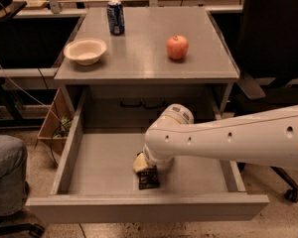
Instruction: Pick rxbar chocolate from top drawer and place on counter
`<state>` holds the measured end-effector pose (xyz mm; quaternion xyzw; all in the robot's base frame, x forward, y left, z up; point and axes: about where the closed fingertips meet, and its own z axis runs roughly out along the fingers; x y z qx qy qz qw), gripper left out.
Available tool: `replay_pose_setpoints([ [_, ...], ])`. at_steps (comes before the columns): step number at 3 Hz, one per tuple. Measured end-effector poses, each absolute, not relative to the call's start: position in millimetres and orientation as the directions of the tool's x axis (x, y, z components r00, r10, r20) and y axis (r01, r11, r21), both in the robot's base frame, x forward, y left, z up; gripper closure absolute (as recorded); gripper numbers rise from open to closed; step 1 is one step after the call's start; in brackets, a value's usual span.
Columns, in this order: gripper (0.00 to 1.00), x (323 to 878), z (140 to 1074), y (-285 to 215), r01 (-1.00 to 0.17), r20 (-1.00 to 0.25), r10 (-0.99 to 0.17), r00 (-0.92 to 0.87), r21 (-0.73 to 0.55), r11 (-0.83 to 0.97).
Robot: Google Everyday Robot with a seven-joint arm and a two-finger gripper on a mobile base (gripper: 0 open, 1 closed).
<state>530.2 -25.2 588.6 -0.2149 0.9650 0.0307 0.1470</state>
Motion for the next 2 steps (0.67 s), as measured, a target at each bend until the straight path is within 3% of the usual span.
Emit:
replay_pose_setpoints([
  [2,1.0,530.2,604.5,-25.1,-0.424,-0.297,-0.406,-0.864,-0.004,0.906],
])
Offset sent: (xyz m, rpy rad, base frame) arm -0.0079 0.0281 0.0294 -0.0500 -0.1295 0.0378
